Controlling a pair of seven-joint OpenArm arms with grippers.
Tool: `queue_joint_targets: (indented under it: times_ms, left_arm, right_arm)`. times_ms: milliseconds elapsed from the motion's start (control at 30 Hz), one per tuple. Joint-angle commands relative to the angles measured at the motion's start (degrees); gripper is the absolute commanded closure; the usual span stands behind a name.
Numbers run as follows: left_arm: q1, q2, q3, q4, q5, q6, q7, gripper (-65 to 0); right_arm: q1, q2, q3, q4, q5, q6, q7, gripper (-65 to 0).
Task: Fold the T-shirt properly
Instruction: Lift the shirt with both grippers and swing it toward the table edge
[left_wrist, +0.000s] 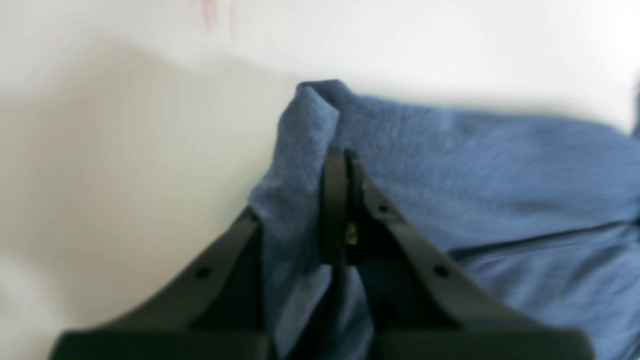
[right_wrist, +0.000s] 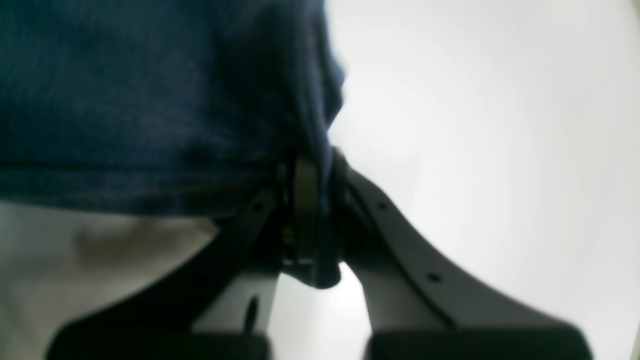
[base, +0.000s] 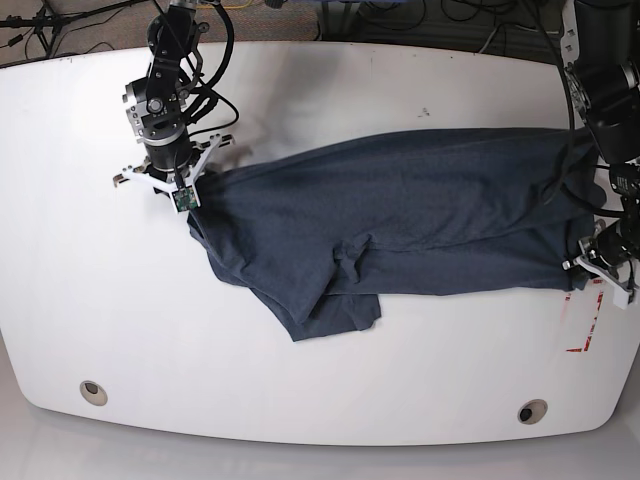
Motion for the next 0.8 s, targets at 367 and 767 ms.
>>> queue_joint_targets:
  times_ms: [367, 767]
  left_arm:
    - [-0.7, 2.0, -6.3, 27.4, -1.1, -0.2, 12.7, 0.0]
    - [-4.6, 2.0, -8.2, 37.5, -1.2, -0.1, 17.0, 0.0]
  right_arm:
    - [9.4, 1.8, 0.2, 1.9, -0.3, -0.3, -1.9, 0.0]
    - [22.2, 6.2, 0.0, -0.4, -0.3, -0.2, -5.2, 0.0]
